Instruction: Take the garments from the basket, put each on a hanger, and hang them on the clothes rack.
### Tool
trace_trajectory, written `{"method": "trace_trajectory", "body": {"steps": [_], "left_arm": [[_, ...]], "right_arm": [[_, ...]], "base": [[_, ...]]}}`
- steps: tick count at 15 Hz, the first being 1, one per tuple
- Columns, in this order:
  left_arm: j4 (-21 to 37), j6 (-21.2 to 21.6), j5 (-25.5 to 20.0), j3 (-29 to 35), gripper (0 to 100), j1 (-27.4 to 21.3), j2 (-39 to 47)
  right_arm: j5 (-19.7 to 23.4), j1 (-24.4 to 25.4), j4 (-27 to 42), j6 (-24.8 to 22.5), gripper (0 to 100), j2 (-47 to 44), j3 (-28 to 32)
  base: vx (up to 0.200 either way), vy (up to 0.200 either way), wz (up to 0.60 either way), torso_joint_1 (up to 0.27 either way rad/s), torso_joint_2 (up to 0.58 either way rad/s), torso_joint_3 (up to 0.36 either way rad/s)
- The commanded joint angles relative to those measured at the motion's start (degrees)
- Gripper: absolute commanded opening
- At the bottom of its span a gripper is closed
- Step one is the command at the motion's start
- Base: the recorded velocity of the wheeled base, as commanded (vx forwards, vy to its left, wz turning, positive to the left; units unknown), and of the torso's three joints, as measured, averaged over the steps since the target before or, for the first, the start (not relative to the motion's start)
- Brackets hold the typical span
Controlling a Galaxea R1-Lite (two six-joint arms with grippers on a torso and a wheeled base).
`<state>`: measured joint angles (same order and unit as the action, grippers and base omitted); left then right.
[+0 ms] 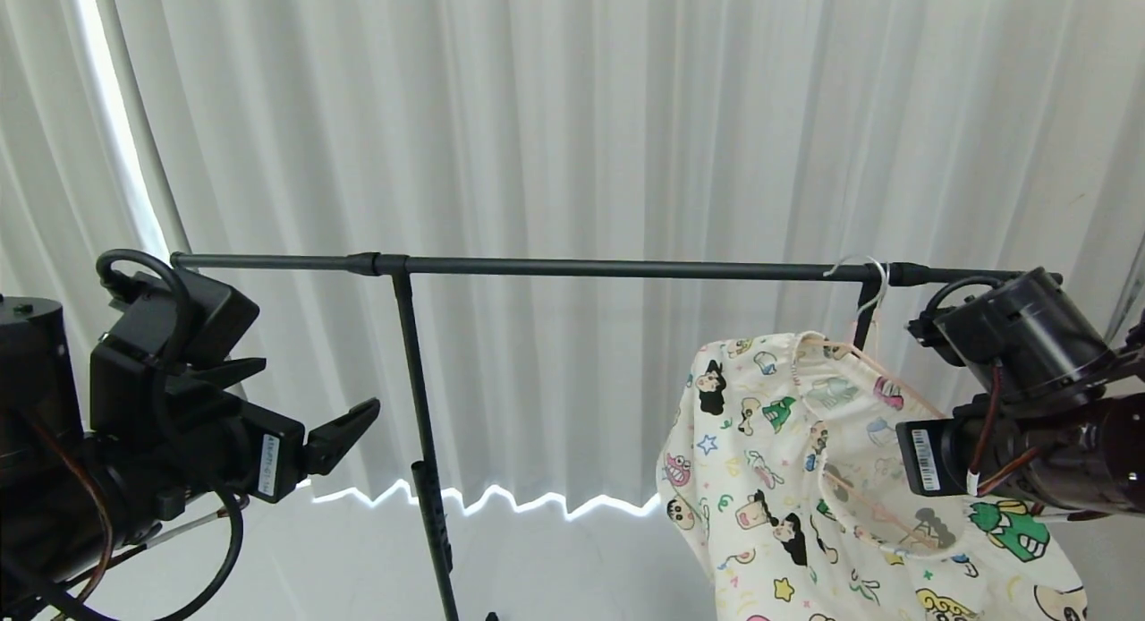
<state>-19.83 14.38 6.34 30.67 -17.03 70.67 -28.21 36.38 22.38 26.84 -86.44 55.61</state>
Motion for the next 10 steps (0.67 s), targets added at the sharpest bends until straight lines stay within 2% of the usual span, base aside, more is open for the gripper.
{"method": "trace_trajectory", "body": {"steps": [1, 5, 8, 10], "left_arm": [[-0.03, 0.03, -0.01, 0.00, 100, -0.02, -0.09], [-0.03, 0.03, -0.01, 0.00, 100, -0.11, -0.09], [-0.03, 0.03, -0.01, 0.00, 100, -0.02, -0.27], [-0.12, 0.38, -0.01, -0.53, 100, -0.11, -0.80]], "right_arm": [[0.08, 1.50, -0.06, 0.14, 0, 0.05, 0.64], [0.08, 6.60, -0.06, 0.40, 0, -2.41, 4.50], [0.00, 7.22, -0.06, 0.40, 0, -4.96, 7.67], [0.00, 7.22, -0.06, 0.40, 0, -6.81, 9.07]], "base": [[0.200, 0.000, 0.00, 0.002, 0.00, 0.002], [0.200, 0.000, 0.00, 0.002, 0.00, 0.002], [0.200, 0.000, 0.00, 0.001, 0.00, 0.001], [0.000, 0.000, 0.00, 0.000, 0.00, 0.000]]}}
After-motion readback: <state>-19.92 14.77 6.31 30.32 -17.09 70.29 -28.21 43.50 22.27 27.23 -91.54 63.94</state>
